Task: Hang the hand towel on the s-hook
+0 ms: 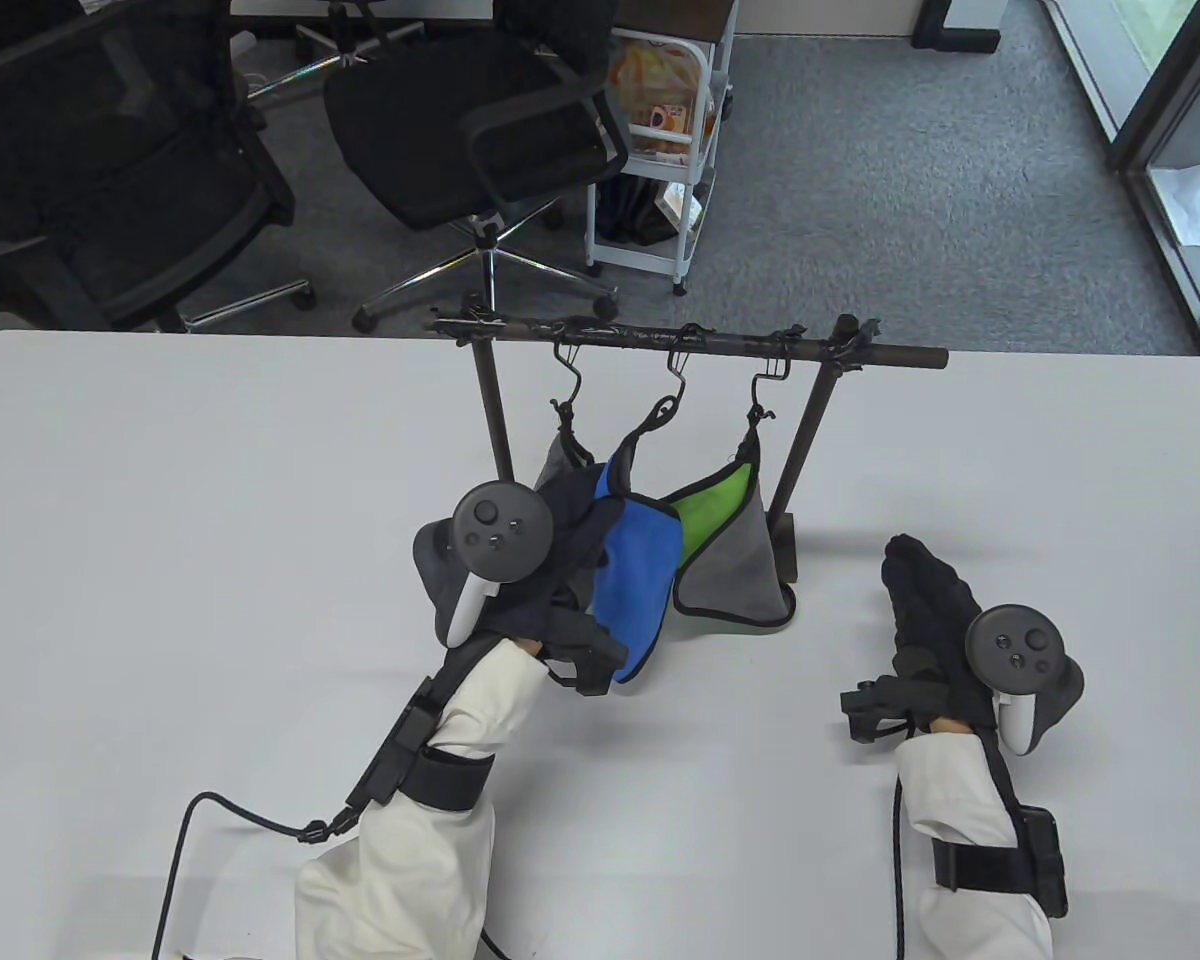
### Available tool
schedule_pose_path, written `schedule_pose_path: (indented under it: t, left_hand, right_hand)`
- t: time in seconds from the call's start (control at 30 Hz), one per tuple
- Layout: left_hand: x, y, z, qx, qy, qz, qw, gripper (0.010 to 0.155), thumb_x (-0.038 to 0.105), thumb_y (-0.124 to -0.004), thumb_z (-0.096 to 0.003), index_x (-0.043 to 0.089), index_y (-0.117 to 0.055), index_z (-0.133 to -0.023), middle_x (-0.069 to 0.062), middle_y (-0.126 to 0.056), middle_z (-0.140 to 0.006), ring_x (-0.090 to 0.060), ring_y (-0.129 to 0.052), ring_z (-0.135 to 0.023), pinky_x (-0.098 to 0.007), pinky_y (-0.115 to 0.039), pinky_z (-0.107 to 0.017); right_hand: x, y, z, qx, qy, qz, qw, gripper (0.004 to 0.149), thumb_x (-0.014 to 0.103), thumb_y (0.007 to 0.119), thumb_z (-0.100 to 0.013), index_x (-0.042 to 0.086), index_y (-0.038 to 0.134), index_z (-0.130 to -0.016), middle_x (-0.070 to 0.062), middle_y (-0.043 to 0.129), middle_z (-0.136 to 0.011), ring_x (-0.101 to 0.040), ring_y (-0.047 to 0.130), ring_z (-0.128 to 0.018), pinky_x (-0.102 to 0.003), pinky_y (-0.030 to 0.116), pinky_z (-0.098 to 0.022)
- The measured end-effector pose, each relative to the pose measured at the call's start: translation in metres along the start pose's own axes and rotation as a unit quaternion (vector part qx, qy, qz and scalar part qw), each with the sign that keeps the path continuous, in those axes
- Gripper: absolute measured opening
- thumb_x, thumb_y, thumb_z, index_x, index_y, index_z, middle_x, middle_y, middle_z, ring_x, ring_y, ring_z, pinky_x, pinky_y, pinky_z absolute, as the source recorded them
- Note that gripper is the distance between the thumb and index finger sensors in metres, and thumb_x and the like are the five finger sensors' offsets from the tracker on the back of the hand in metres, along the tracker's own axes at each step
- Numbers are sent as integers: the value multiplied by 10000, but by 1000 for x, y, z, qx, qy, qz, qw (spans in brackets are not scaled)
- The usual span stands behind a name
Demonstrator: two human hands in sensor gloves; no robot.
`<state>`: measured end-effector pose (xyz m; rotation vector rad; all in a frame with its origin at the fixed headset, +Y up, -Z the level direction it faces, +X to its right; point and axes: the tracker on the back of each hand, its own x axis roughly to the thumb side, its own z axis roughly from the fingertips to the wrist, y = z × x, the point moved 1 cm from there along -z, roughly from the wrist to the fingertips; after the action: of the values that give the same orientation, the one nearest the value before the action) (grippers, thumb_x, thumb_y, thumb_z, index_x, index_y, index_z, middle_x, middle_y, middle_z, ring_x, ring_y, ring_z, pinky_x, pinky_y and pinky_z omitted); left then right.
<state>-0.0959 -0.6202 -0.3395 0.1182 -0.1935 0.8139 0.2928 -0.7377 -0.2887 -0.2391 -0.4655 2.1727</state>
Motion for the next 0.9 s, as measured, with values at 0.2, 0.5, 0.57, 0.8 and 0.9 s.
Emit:
schedule_pose_path:
  t: [0.2,0.5,0.57,0.8,0.9]
  left_hand:
    - [-4,-6,-2,-5,7,-1,1000,452,348,-734,-540,183,-834,-949,-114,-915,-889,-139,-1055,-652,-122,-974,-376]
    - [-8,-15,-7,-13,19,-5,1000,452,349,-733,-541,183,-834,-949,-115,-917,-887,-145,-1054,-649,-126,-971,-374]
    - [-9,-18,-8,-14,21,-7,1000,451,349,-733,-540,184,-834,-948,-113,-919,-886,-143,-1054,-648,-126,-970,-373]
    - [-15,-26,-11,-21,28,-17,999,455,352,-731,-541,179,-834,-949,-117,-920,-882,-151,-1053,-643,-135,-967,-367]
    - [-18,-31,-11,-24,30,-17,999,458,355,-729,-541,177,-832,-950,-119,-920,-882,-153,-1053,-643,-138,-967,-366]
  right_hand:
    - [0,0,0,0,0,0,1000,540,385,631,-590,47,697,-1006,-271,768,-930,-491,670,-872,-671,510,-658]
    - [0,0,0,0,0,0,1000,539,385,631,-590,47,699,-1005,-270,769,-930,-493,671,-870,-671,511,-658]
    - [0,0,0,0,2,-1,1000,539,385,630,-591,47,698,-1005,-269,768,-930,-492,671,-871,-672,511,-658]
    - [0,0,0,0,3,-2,1000,540,386,630,-591,48,698,-1006,-268,769,-930,-491,672,-871,-671,511,-658]
    - [-1,0,0,-1,3,-1,1000,541,386,631,-590,46,699,-1005,-269,770,-929,-492,672,-870,-672,511,-657]
